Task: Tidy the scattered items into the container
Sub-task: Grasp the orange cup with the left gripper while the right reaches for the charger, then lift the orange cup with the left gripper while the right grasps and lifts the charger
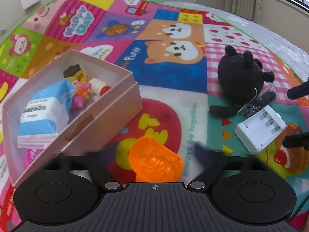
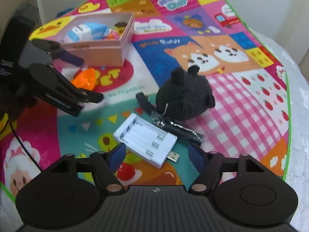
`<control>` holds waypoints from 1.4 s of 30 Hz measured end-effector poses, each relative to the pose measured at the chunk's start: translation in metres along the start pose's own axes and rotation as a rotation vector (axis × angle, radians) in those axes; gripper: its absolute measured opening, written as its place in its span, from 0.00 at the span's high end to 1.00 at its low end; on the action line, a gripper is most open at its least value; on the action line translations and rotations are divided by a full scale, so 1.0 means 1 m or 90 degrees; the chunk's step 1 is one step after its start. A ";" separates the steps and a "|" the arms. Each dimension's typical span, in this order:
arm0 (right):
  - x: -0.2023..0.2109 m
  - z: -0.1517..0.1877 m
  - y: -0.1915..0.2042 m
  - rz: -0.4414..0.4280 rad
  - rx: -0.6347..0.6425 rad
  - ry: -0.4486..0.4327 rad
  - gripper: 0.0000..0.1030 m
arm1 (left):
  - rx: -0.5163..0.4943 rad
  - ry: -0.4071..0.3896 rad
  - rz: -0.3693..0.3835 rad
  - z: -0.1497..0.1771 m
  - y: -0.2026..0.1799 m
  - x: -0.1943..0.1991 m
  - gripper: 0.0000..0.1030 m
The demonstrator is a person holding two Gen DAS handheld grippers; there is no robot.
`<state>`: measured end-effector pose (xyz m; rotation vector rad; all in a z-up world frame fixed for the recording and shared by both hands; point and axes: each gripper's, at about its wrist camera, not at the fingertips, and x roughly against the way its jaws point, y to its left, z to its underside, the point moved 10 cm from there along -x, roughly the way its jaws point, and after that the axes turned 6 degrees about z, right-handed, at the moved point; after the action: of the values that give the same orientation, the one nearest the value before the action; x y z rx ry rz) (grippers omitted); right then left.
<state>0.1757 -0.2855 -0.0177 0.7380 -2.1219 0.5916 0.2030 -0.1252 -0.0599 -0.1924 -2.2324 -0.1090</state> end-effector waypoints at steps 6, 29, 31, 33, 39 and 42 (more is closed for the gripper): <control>-0.019 -0.002 0.006 -0.017 -0.039 0.042 0.18 | 0.000 0.000 -0.002 0.007 0.000 0.015 0.46; 0.059 -0.035 0.078 -0.087 0.058 0.017 0.15 | 0.120 0.008 -0.017 0.061 0.003 0.176 0.46; 0.083 -0.043 0.090 -0.104 0.083 -0.007 0.15 | 0.121 -0.002 -0.014 0.060 -0.002 0.188 0.46; 0.106 -0.052 0.101 -0.119 0.108 -0.040 0.15 | 0.121 -0.013 -0.007 0.057 -0.006 0.200 0.46; 0.150 -0.086 0.121 -0.149 0.127 -0.136 0.15 | 0.094 -0.054 -0.002 0.037 -0.006 0.215 0.46; 0.152 -0.099 0.125 -0.141 0.130 -0.168 0.15 | 0.111 -0.081 -0.006 0.018 0.017 0.214 0.46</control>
<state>0.0660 -0.1797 0.1407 1.2052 -2.1958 0.6237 0.0614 -0.0839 0.0974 -0.0965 -2.3556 0.0954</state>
